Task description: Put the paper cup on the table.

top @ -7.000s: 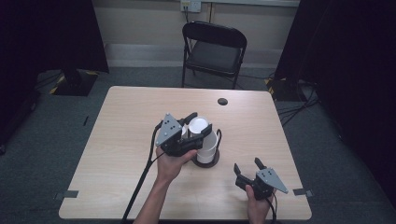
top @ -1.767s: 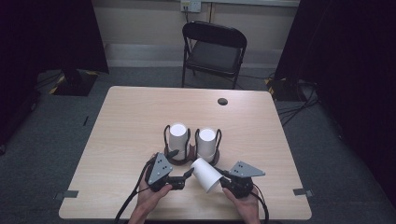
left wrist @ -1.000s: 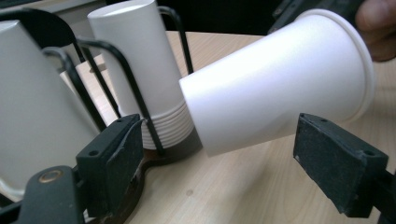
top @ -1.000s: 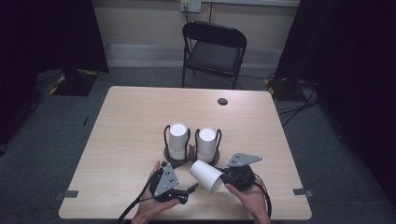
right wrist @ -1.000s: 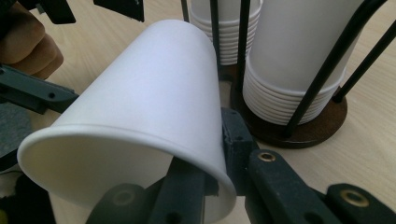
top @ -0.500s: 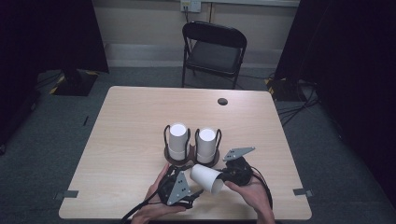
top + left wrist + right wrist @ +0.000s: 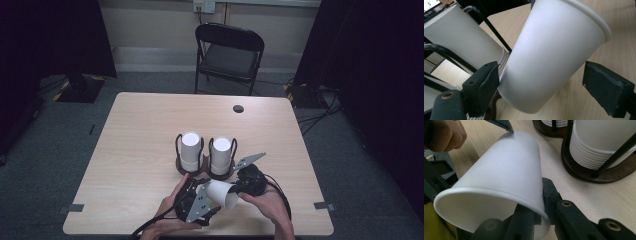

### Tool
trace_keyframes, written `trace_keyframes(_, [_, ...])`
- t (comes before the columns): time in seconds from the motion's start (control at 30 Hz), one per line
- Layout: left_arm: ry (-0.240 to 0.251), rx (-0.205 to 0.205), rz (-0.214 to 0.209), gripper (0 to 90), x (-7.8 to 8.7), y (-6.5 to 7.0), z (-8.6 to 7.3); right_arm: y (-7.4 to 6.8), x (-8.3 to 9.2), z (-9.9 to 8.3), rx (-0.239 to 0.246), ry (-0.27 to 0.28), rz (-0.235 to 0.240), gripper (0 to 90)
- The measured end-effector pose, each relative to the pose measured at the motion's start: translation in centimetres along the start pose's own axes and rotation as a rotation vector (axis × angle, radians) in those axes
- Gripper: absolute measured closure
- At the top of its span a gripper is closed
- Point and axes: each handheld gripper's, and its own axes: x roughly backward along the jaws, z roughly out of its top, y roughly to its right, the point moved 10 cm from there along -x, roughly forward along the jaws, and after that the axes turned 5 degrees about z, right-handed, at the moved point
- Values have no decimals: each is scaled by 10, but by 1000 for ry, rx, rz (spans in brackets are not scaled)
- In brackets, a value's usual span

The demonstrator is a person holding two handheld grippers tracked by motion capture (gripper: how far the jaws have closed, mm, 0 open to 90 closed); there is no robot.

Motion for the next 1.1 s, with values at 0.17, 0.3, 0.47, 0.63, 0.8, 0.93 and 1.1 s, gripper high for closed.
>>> trace_keyframes(0.17, [4, -21, -4, 101, -7, 3, 1, -1, -4, 3, 6, -6, 13, 874])
trace_keyframes(0.3, [3, -34, 12, 103, -9, 4, 2, -5, -7, 7, 24, 0, 30, 876])
trace_keyframes(0.47, [-13, -31, 28, 108, -12, 4, 1, -5, -10, 8, 23, 2, 33, 876])
trace_keyframes(0.63, [-16, -64, 30, 138, -13, 6, 3, -7, -13, 10, 17, -5, 37, 875])
trace_keyframes(0.8, [-8, -49, 5, 162, -13, 8, 5, -7, -14, 11, 10, -4, 38, 875])
trace_keyframes(0.93, [14, -52, 17, 199, -14, 10, 12, -6, -14, 11, 4, -3, 34, 878])
trace_keyframes(1.1, [18, -50, 26, 195, -16, 9, 16, -6, -14, 13, -8, 9, 33, 883])
